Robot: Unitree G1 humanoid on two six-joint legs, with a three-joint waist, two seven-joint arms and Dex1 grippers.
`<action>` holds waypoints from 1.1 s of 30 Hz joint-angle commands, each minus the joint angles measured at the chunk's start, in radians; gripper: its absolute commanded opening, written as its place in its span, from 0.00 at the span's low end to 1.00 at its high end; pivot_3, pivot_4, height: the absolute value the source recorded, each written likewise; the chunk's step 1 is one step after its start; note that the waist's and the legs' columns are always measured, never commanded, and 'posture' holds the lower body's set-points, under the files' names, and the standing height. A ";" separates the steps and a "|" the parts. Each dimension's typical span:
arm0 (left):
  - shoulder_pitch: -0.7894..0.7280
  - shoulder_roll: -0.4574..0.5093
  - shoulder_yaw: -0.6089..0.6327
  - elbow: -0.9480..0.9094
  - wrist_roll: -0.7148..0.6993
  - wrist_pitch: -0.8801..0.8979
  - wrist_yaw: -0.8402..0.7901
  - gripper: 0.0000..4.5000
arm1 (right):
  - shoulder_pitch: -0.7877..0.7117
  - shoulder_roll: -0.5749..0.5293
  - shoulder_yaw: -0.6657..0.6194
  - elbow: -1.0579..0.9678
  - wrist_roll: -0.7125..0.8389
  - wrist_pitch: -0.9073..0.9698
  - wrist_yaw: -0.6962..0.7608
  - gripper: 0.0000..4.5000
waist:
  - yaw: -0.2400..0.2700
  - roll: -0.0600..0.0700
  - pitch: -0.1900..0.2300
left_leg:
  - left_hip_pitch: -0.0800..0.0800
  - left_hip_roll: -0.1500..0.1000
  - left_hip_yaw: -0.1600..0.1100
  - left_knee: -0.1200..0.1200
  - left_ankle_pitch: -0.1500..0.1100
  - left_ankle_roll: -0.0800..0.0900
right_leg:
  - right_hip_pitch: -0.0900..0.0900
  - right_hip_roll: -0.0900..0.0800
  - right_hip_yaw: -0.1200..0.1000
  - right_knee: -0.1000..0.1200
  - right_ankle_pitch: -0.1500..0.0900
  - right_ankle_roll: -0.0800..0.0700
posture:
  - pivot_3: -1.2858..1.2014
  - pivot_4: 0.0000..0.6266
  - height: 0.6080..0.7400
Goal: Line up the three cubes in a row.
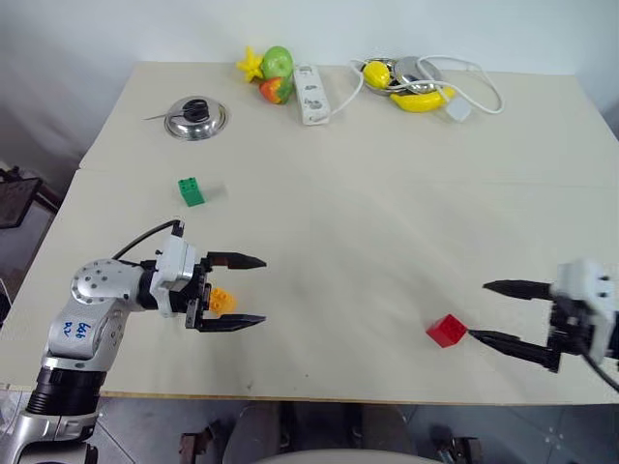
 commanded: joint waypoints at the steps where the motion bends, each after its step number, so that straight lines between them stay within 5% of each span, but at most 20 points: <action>1: -0.003 -0.009 -0.004 -0.019 0.006 -0.016 0.001 1.00 | 0.014 -0.022 0.041 -0.072 -0.035 0.092 -0.072 1.00 | 0.004 0.000 0.000 | -0.001 -0.001 0.000 0.000 0.000 0.000 | 0.000 0.000 0.000 0.000 0.000 0.000 | 0.52 0.24 1.00; 6: -0.020 -0.020 -0.003 -0.007 0.016 -0.024 0.006 1.00 | 0.021 0.003 0.125 -0.085 -0.124 0.113 -0.157 0.96 | 0.001 0.000 0.000 | -0.001 -0.002 0.000 0.000 -0.001 0.001 | 0.000 0.000 -0.001 -0.001 0.000 0.000 | 0.52 0.24 1.00; 16: -0.020 -0.021 0.013 0.014 0.025 -0.042 0.020 1.00 | -0.011 0.065 0.145 -0.085 -0.112 0.084 -0.158 0.32 | -0.002 0.000 0.000 | 0.000 -0.001 0.001 0.000 -0.001 0.001 | 0.001 0.001 0.000 0.000 0.000 0.000 | 0.52 0.24 1.00; 24: 0.020 -0.016 0.039 -0.006 0.021 -0.046 0.055 1.00 | -0.155 -0.017 0.209 0.118 -0.194 -0.187 0.064 0.32 | -0.002 0.000 0.000 | 0.000 -0.001 0.001 0.000 0.000 0.002 | 0.001 0.001 0.000 0.000 0.000 0.000 | 0.52 0.24 1.00; 29: 0.028 -0.013 0.050 0.000 0.025 -0.049 0.066 1.00 | -0.488 -0.016 0.401 0.516 -0.298 -0.566 0.361 0.32 | -0.023 -0.001 0.001 | 0.001 -0.001 0.003 0.002 0.000 0.002 | 0.001 0.002 0.000 -0.001 0.001 0.001 | 0.52 0.24 1.00; 33: 0.038 -0.009 0.069 -0.013 0.024 -0.046 0.084 1.00 | -0.787 0.110 0.556 0.833 -0.398 -0.801 0.493 0.32 | -0.032 -0.002 0.002 | 0.000 0.000 0.002 0.002 0.000 0.001 | 0.001 0.003 -0.001 0.000 0.000 0.001 | 0.52 0.24 1.00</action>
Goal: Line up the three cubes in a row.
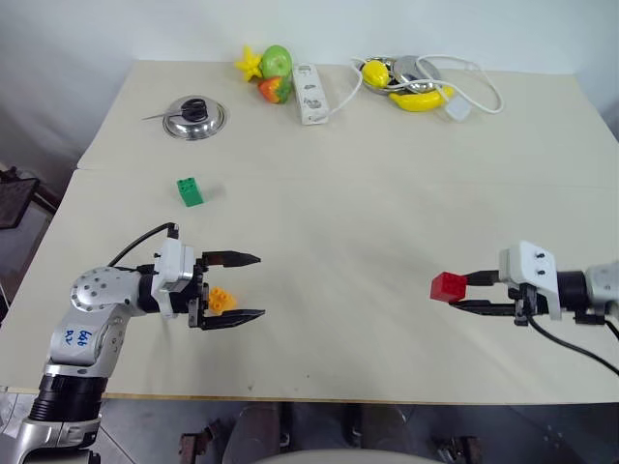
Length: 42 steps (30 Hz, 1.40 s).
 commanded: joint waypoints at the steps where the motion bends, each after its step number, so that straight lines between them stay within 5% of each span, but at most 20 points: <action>1: 0.010 0.013 0.039 -0.032 -0.009 -0.007 0.016 1.00 | -0.182 0.096 0.101 0.222 -0.079 -0.166 0.089 0.32 | -0.004 0.000 0.001 | 0.000 0.000 0.000 0.000 0.000 0.000 | 0.000 0.000 0.000 0.000 0.000 0.000 | 0.52 0.24 1.00; 11: 0.081 0.035 0.108 -0.090 -0.024 0.011 0.057 1.00 | -0.555 0.306 0.223 0.703 -0.228 -0.366 0.110 0.32 | -0.024 0.002 0.002 | -0.002 0.000 -0.002 0.001 0.000 0.000 | 0.000 -0.001 0.000 0.001 0.000 0.000 | 0.52 0.24 1.00; 25: 0.093 0.050 0.137 -0.105 -0.022 0.017 0.066 1.00 | -0.726 0.393 0.228 0.975 -0.303 -0.352 0.148 0.32 | -0.027 0.003 0.002 | -0.001 0.000 -0.002 0.002 0.000 0.000 | 0.000 -0.001 0.000 0.002 0.000 0.000 | 0.52 0.24 1.00; 34: 0.118 0.023 0.199 -0.101 -0.027 -0.015 0.108 1.00 | -0.735 0.370 0.136 0.940 -0.188 -0.395 0.171 0.96 | -0.028 0.006 0.004 | -0.001 0.000 -0.002 0.002 0.000 0.000 | 0.000 -0.001 0.000 0.003 0.000 -0.001 | 0.52 0.24 1.00; 37: 0.182 -0.011 0.289 -0.073 -0.034 -0.034 0.176 1.00 | -0.635 0.301 0.144 0.769 -0.025 -0.372 0.174 1.00 | -0.026 0.007 0.005 | -0.001 0.000 -0.002 0.002 0.000 -0.001 | 0.000 -0.001 0.000 0.002 0.000 -0.001 | 0.52 0.24 1.00; 42: 0.305 -0.114 0.476 0.003 -0.046 -0.082 0.326 1.00 | -0.394 0.254 -0.034 0.435 0.225 -0.262 0.156 1.00 | -0.023 0.007 0.005 | -0.002 0.000 -0.003 0.002 -0.001 -0.001 | 0.000 -0.001 -0.001 0.002 0.000 -0.001 | 0.52 0.24 1.00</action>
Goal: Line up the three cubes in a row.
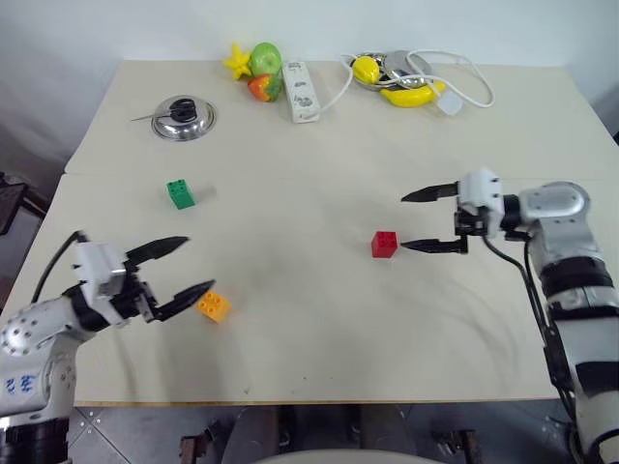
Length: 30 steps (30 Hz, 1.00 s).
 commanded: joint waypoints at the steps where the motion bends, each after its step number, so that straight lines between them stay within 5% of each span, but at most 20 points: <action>1: 0.069 -0.069 0.146 0.041 -0.017 -0.064 0.124 1.00 | 0.159 -0.016 -0.149 -0.252 0.157 0.069 -0.001 1.00 | 0.002 0.000 0.000 | 0.000 0.000 0.000 0.000 0.000 0.000 | 0.000 0.000 0.000 0.000 0.000 0.000 | 0.52 0.24 1.00; 7: 0.124 -0.189 0.292 0.082 0.015 -0.156 0.360 1.00 | 0.518 0.038 -0.295 -0.660 0.279 0.250 -0.256 1.00 | 0.012 -0.001 -0.001 | 0.002 0.000 0.001 0.001 -0.001 0.000 | 0.001 -0.001 0.001 0.001 0.000 0.000 | 0.52 0.24 1.00; 12: 0.158 -0.230 0.287 0.049 -0.014 -0.158 0.399 1.00 | 0.726 0.109 -0.344 -0.819 0.251 0.241 -0.379 1.00 | 0.027 -0.003 -0.001 | 0.002 0.000 0.003 0.001 -0.002 0.000 | 0.000 -0.002 0.002 0.001 0.001 0.001 | 0.52 0.24 1.00; 20: -0.050 -0.207 0.087 -0.097 0.021 0.129 0.641 1.00 | 0.733 0.139 -0.330 -0.829 0.231 0.233 -0.409 1.00 | 0.032 -0.004 -0.002 | 0.002 -0.001 0.003 0.002 -0.002 0.001 | 0.000 -0.003 0.003 0.002 0.001 0.001 | 0.52 0.24 1.00; 23: -0.202 -0.179 -0.042 -0.097 0.115 0.332 0.794 1.00 | 0.722 0.129 -0.307 -0.843 0.241 0.267 -0.388 1.00 | 0.038 -0.004 -0.002 | 0.002 -0.001 0.002 0.002 -0.002 0.002 | 0.000 -0.002 0.003 0.003 0.001 0.001 | 0.52 0.24 1.00; 30: -0.466 -0.239 -0.125 -0.001 0.205 0.522 1.033 1.00 | 0.707 0.131 -0.282 -0.914 0.267 0.343 -0.394 1.00 | 0.030 -0.005 -0.002 | 0.001 -0.001 0.003 0.002 -0.002 0.002 | 0.000 0.000 0.003 0.002 0.001 0.001 | 0.52 0.24 1.00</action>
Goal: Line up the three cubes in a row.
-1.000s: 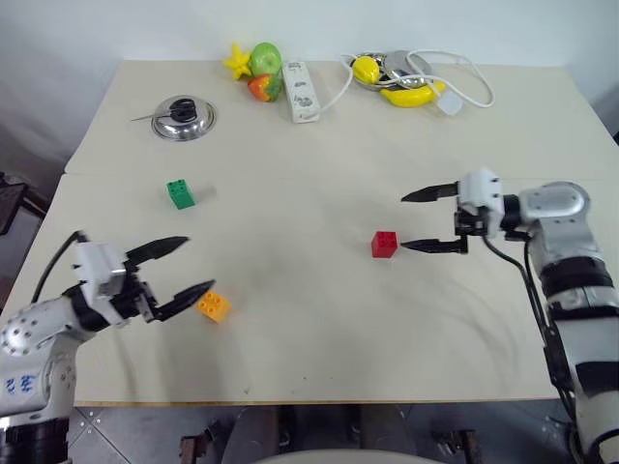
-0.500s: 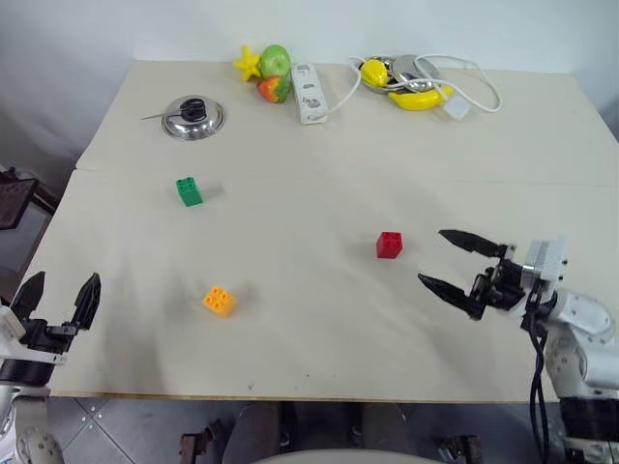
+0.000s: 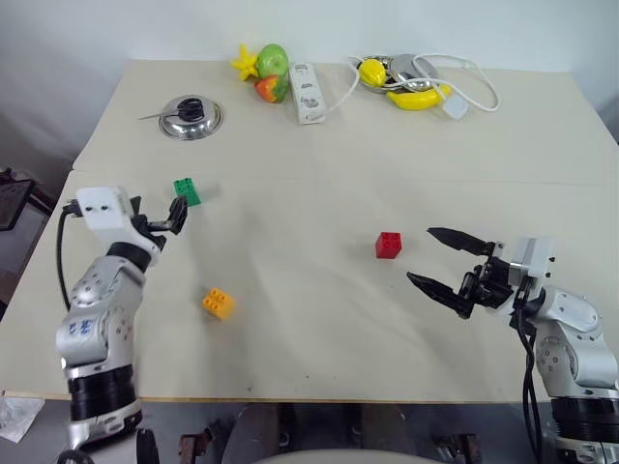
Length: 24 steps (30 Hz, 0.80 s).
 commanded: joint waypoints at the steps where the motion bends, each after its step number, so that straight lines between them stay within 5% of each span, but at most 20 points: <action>1: -0.069 0.000 -0.032 0.037 0.070 0.055 0.081 1.00 | -0.006 -0.009 -0.005 -0.073 0.035 0.036 -0.005 1.00 | 0.001 0.000 0.000 | 0.000 0.000 0.000 0.000 0.000 0.000 | 0.000 0.000 0.000 0.000 0.000 0.000 | 0.52 0.24 1.00; 18: -0.321 -0.077 -0.121 0.420 0.191 -0.061 0.086 1.00 | 0.009 0.032 0.023 -0.150 0.035 0.089 -0.043 1.00 | 0.024 -0.001 0.000 | -0.001 -0.001 0.000 0.002 0.000 0.000 | 0.001 0.001 -0.001 -0.001 0.000 0.000 | 0.52 0.24 1.00; 24: -0.318 -0.053 -0.124 0.435 0.200 -0.077 0.050 0.65 | 0.008 0.047 0.027 -0.151 0.028 0.081 -0.056 1.00 | 0.023 -0.001 0.000 | -0.001 -0.001 0.000 0.002 0.000 0.000 | 0.001 0.001 -0.001 0.000 0.000 0.000 | 0.52 0.24 1.00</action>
